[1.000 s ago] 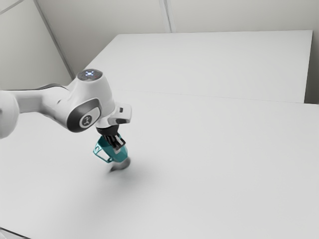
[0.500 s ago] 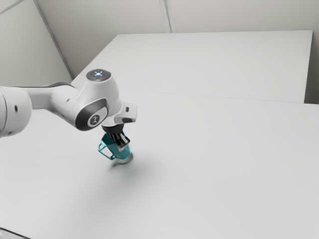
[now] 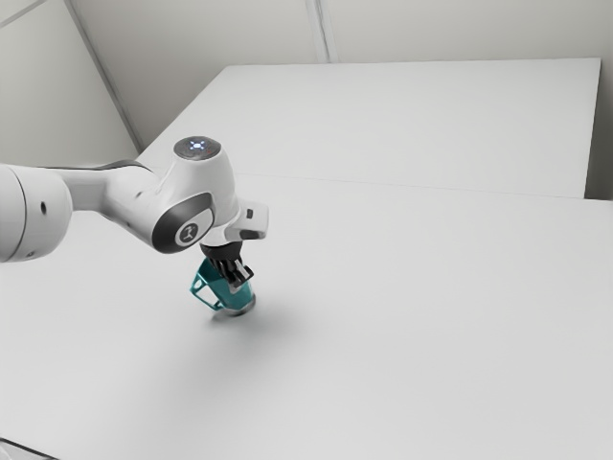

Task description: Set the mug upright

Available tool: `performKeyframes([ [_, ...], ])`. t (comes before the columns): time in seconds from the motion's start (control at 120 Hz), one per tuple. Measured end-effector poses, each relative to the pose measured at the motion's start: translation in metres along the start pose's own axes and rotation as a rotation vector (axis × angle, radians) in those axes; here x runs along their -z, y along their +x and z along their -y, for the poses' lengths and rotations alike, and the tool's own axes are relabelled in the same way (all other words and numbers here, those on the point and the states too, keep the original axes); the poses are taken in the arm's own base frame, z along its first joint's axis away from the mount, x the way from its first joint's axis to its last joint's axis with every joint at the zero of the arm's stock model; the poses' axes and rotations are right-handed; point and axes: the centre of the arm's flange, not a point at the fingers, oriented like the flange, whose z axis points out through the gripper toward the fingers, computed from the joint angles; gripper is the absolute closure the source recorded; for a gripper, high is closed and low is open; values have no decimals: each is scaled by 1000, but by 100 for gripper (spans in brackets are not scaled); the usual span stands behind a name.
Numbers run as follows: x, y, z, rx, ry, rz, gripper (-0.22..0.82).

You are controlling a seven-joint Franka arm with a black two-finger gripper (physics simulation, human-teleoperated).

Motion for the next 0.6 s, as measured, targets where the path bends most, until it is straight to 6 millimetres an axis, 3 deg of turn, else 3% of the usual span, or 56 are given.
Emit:
performKeyframes([
  [0.317,2,0,0,-4,-10,-5,46],
  [0.6,21,4,7,-3,-5,-35,30],
])
